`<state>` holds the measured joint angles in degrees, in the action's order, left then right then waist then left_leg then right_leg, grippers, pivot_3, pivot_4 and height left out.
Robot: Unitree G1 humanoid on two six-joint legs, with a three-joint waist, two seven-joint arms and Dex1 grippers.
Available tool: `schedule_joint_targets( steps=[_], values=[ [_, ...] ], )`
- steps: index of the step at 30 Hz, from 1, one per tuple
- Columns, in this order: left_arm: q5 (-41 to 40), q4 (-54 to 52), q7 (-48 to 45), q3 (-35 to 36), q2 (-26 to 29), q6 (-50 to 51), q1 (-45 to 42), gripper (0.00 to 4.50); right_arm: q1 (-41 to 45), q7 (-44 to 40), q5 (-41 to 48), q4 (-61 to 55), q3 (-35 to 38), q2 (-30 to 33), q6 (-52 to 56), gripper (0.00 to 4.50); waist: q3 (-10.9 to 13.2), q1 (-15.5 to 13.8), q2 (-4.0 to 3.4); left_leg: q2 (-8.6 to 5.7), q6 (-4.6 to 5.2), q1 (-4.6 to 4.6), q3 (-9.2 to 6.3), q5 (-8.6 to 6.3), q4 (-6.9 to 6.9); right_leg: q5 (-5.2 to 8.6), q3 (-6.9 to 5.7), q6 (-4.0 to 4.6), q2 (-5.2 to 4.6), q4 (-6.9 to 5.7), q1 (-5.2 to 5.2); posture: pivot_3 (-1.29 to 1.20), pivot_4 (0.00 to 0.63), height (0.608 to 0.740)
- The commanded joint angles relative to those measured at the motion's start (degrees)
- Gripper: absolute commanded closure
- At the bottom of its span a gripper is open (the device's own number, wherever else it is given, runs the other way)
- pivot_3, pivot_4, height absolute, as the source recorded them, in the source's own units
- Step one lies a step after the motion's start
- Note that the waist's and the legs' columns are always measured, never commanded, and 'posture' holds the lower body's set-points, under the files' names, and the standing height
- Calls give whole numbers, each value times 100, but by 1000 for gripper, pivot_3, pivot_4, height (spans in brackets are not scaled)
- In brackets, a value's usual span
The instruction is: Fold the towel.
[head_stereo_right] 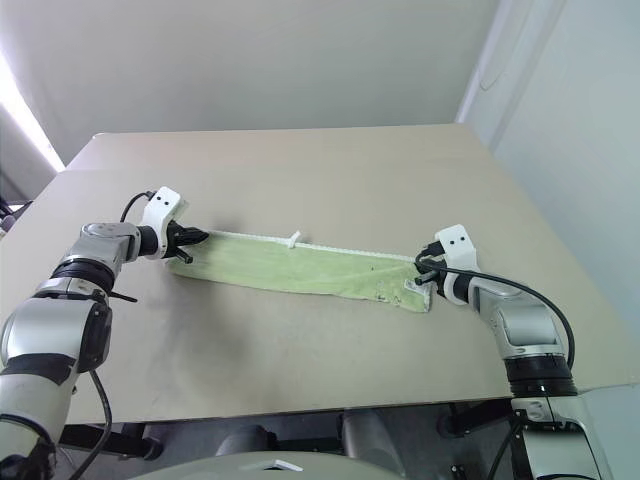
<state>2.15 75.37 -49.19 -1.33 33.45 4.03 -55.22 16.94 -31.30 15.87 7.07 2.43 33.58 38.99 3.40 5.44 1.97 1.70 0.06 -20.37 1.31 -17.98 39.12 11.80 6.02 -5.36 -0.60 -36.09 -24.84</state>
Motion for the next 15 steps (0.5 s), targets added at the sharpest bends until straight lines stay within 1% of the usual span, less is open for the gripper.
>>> schedule_joint_targets(
  steps=[1,4,6,7,8,11,12,13,15],
  values=[
    [17,12,271,157,-7,-79,-49,2796,152,68,-42,2,116,-80,-89,4500,0,0,0,0,0,0,0,0,0,0,0,0,0,0,0,0,0,712],
    [9,27,471,217,-28,-65,-28,1727,247,152,-15,102,176,-120,96,4500,0,-1,0,0,0,0,0,0,0,-1,0,-1,0,-1,0,0,0,712],
    [-90,37,502,329,-44,2,-49,1106,337,166,56,172,259,-146,138,3999,0,0,0,0,0,0,0,0,0,-1,0,-1,0,-1,0,0,0,712],
    [-120,40,512,375,-49,26,-58,1093,372,176,99,193,306,-163,175,3780,0,-1,0,0,0,0,0,0,1,-2,0,-1,0,-1,0,0,0,712],
    [-142,29,422,417,-47,-5,-62,1093,347,45,169,60,300,-140,157,3480,0,-1,0,-1,0,0,0,0,1,-2,0,-1,0,-2,0,0,0,712],
    [-187,16,565,564,-27,-32,-114,553,412,9,280,-92,395,-138,279,2362,0,4,0,-1,0,0,-2,0,0,-1,0,-1,0,-1,0,0,0,712],
    [-208,14,607,613,-10,-40,-134,230,436,27,291,-98,429,-132,296,2018,0,6,0,0,0,-1,-2,0,0,-2,-1,-1,0,-1,0,0,0,712],
    [-234,17,740,687,18,-32,-164,0,480,105,343,-80,540,-160,348,1683,0,7,0,0,0,-1,-2,0,0,-2,0,-1,0,0,0,0,0,712],
    [-239,14,832,763,104,-17,-211,0,544,138,555,-142,797,-175,492,889,0,5,0,0,0,0,-2,0,0,-2,0,-2,-1,-1,0,0,0,712]
  ],
)
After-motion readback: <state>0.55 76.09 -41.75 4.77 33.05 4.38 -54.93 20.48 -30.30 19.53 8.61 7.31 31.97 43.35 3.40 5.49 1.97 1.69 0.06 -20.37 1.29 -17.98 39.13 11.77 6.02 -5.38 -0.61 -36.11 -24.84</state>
